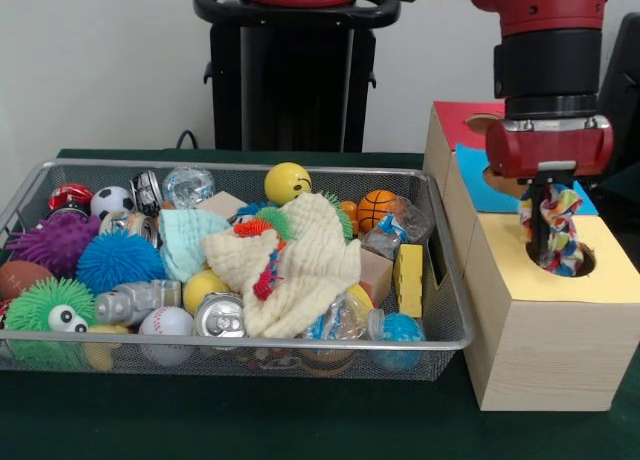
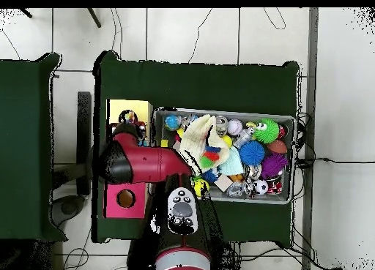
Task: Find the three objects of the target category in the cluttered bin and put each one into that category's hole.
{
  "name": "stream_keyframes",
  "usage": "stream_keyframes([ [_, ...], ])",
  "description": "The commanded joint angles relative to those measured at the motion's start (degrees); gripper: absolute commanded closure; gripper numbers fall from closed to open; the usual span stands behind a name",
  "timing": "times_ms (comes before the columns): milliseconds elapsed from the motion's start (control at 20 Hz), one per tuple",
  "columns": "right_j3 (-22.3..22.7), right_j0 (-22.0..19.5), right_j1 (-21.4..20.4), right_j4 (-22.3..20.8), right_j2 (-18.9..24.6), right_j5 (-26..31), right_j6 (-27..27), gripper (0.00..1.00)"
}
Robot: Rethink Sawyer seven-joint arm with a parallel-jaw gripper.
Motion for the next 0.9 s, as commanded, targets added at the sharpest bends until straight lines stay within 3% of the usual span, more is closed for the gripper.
stream_keyframes([
  [50, -0.58, 2.22, 4.73, 3.20, -5.85, -2.55, 12.89, 1.00],
  [250, -0.85, 2.33, 4.90, 3.57, -6.68, -2.12, 12.28, 1.00],
  [650, 0.72, -0.35, 3.24, 4.08, -1.21, -0.72, 13.21, 1.00],
  [900, 0.41, 0.31, 2.58, 5.94, -0.32, 1.19, 13.72, 1.00],
])
